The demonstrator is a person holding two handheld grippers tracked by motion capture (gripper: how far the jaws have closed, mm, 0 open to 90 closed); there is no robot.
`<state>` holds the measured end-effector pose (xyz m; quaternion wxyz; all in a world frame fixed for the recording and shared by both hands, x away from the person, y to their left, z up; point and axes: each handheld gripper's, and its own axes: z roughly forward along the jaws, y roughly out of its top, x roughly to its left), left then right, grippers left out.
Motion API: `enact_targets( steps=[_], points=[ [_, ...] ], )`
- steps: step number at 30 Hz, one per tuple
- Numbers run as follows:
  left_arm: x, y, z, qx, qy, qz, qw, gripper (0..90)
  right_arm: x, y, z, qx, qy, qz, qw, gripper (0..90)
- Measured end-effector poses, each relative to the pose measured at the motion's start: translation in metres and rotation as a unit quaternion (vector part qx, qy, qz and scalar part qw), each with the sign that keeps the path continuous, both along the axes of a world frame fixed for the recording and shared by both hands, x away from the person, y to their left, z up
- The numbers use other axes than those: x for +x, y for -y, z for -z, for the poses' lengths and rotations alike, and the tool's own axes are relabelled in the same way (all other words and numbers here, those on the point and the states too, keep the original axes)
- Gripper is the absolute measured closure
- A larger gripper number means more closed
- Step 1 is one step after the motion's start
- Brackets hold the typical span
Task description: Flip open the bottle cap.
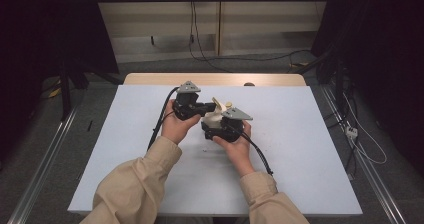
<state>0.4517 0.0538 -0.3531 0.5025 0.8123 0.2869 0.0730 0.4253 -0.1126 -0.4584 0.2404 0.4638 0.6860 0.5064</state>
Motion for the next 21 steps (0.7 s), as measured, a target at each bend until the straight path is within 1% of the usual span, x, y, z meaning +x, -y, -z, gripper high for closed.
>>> enact_targets(
  steps=[9,10,13,16,21],
  points=[
    [0.0005,0.0019,-0.0011,-0.001,0.002,0.0,1.0,90.0,0.0,0.0001,-0.0001,0.0,0.0,0.0,1.0,3.4],
    [0.0006,0.0021,-0.0015,0.001,0.003,0.001,1.0,90.0,0.0,0.0,-0.0001,0.0,0.0,0.0,1.0,3.4],
    [0.0004,0.0032,-0.0018,-0.002,0.003,0.001,1.0,90.0,0.0,0.0,0.0,0.0,0.0,0.0,1.0,3.4],
    [0.0004,0.0038,-0.0024,0.002,0.006,0.002,1.0,90.0,0.0,-0.0001,0.0001,0.0,0.0,0.0,1.0,3.4],
    [0.001,0.0047,-0.0026,0.001,0.004,0.002,1.0,90.0,-0.0003,-0.0002,-0.0002,-0.001,0.0,0.001,1.0,3.4]
  ],
)
